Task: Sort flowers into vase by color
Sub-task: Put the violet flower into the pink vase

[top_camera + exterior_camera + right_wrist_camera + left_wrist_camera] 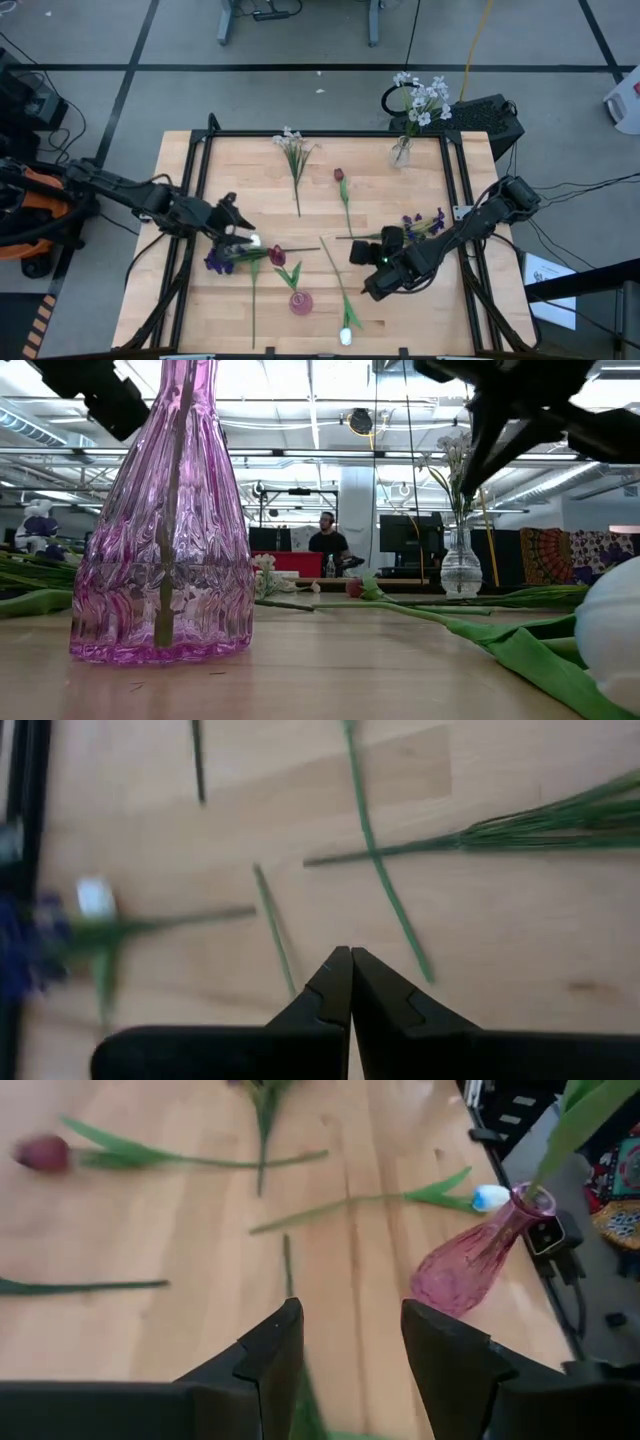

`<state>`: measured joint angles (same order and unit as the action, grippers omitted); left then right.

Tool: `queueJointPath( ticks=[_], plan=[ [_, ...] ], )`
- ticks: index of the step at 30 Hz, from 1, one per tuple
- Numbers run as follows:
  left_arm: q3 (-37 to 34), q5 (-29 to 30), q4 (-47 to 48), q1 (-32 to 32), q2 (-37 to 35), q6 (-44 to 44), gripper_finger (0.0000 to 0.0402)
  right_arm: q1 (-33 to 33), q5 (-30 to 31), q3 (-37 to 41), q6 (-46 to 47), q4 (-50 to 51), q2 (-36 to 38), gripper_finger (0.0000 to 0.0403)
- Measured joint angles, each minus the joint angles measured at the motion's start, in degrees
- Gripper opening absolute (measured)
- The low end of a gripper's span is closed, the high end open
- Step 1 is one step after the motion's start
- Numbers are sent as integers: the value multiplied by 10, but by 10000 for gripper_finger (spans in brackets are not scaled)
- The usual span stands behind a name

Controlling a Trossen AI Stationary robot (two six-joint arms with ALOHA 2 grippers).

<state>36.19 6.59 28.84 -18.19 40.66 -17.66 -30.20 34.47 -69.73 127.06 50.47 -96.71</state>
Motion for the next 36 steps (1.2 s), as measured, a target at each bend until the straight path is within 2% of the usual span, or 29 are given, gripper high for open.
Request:
queueJointPath(
  ticks=[3, 7, 10, 16, 23, 29, 36],
  plan=[
    [0, 3, 23, 17, -41, 36, 176, 22, -11, 0, 54, 6, 0, 0],
    [0, -1, 41, 33, -80, 73, 176, 64, -57, 0, 84, 34, 0, 0],
    [0, -4, 44, 36, -98, 89, 176, 97, -69, 0, 81, 60, 0, 0],
    [0, -24, 49, 36, -109, 111, 176, 133, -152, -1, 41, 72, -7, 11],
    [0, -55, 49, 36, -109, 122, 176, 134, -206, -1, 59, 67, -49, 86],
    [0, -68, 49, 36, -109, 126, 176, 147, -211, 0, 76, 57, -91, 161],
    [0, -68, 49, 36, -109, 122, 176, 168, -213, 0, 77, 22, -110, 197]
  ],
)
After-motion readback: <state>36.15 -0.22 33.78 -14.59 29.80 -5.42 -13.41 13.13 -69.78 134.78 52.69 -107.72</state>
